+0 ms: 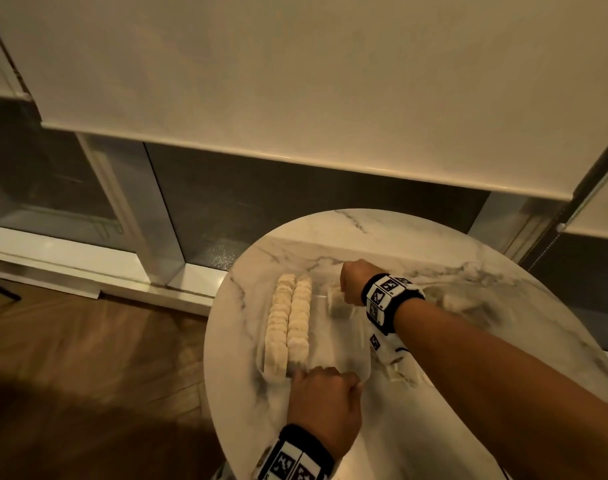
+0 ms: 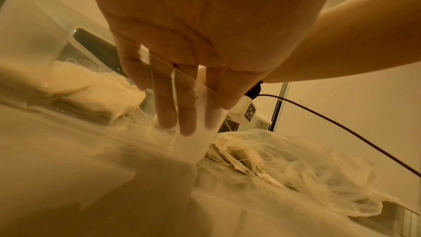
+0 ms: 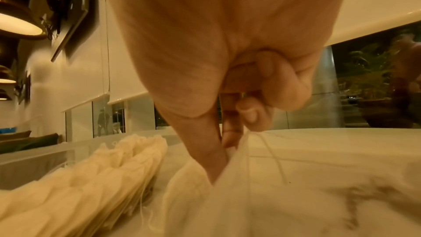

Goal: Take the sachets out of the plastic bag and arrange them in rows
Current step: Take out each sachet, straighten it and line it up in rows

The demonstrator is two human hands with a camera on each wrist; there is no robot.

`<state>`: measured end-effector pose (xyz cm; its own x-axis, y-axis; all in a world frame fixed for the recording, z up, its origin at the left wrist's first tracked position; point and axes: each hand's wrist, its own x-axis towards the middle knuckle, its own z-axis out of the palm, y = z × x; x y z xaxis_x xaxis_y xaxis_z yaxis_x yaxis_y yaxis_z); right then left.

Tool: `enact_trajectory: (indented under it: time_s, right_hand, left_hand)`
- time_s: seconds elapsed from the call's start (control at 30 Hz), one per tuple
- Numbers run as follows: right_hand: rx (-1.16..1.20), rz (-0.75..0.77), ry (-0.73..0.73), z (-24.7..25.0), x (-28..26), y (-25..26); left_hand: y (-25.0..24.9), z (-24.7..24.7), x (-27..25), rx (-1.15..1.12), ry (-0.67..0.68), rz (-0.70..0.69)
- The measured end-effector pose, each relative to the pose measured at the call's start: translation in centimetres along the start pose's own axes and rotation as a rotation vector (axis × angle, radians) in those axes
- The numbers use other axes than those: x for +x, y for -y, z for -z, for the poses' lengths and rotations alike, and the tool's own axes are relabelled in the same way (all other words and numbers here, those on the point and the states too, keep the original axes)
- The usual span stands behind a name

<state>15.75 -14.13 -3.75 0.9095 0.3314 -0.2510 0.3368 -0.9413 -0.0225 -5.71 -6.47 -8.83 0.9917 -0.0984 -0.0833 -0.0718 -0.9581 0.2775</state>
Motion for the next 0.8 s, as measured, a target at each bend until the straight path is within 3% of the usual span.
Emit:
enact_trajectory:
  time_s: [0.23, 0.53, 0.67, 0.8]
  right_hand:
    - [-0.067, 0.000, -0.032, 0.3, 0.4, 0.2]
    - [0.032, 0.001, -0.067, 0.2, 0.7, -0.3]
    - [0.188, -0.039, -0.087, 0.6, 0.4, -0.9]
    - [0.496, -0.103, -0.177, 1.2, -1.3, -2.2]
  left_hand:
    - [0.0, 0.1, -0.2, -0.017, 0.000, 0.008]
    - [-0.1, 0.0, -0.2, -0.025, -0.003, 0.008]
    - [-0.1, 0.0, -0.3, -0.030, -0.014, 0.010]
    - [-0.1, -0.1, -0.4, -0.043, -0.030, 0.006]
